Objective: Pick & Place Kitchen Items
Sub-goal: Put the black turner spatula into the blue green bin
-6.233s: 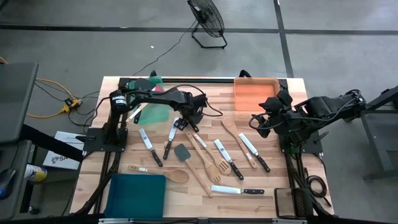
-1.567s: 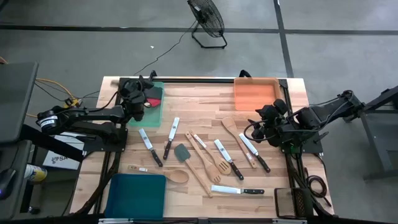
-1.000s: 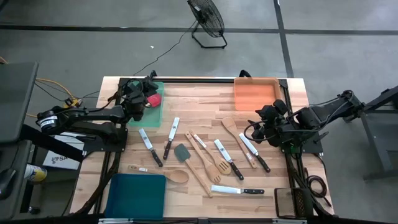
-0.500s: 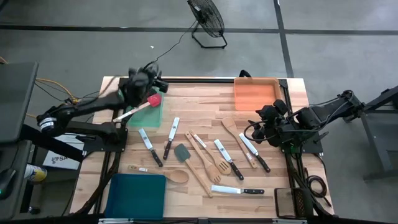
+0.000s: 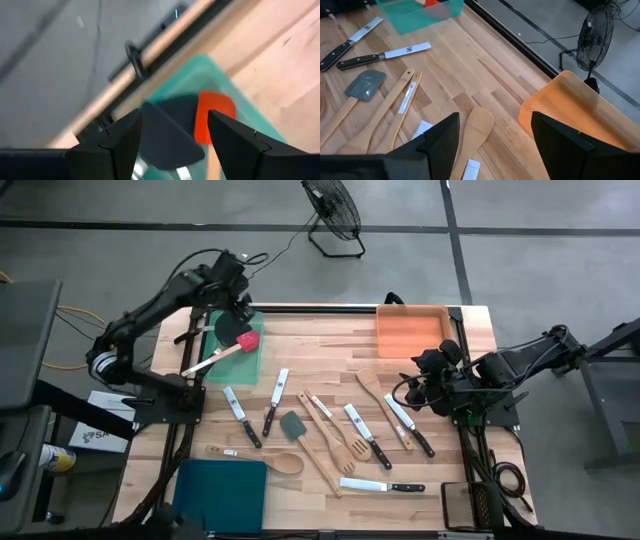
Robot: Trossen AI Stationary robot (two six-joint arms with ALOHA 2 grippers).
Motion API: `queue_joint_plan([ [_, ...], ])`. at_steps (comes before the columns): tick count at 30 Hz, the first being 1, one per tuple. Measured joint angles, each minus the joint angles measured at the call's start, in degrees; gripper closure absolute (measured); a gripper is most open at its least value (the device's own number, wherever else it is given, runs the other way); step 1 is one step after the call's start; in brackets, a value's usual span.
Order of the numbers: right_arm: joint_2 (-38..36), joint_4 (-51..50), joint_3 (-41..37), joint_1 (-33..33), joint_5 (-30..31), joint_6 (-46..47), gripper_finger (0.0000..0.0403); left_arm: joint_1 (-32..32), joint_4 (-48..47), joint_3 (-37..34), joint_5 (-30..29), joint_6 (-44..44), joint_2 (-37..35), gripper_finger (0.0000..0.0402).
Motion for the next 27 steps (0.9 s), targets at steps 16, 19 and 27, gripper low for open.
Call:
queue_joint_plan([
  [16, 0.00, 0.01, 0.00, -0.02, -0.11, -0.91, 0.0164, -0.32, -6.30, 0.02, -5.42, -7.65, 5.56, 0.0181],
  [19, 0.00, 0.13, 0.00, -0.02, -0.04, -0.87, 0.0164, -0.80, -7.63, 0.02, -5.08, -9.13, 5.56, 0.0181],
  [27, 0.00, 0.39, 0.00, 0.00, -0.15, 0.02, 0.0164, -5.07, -7.52, 0.02, -6.60, -8.69, 5.56, 0.0181],
])
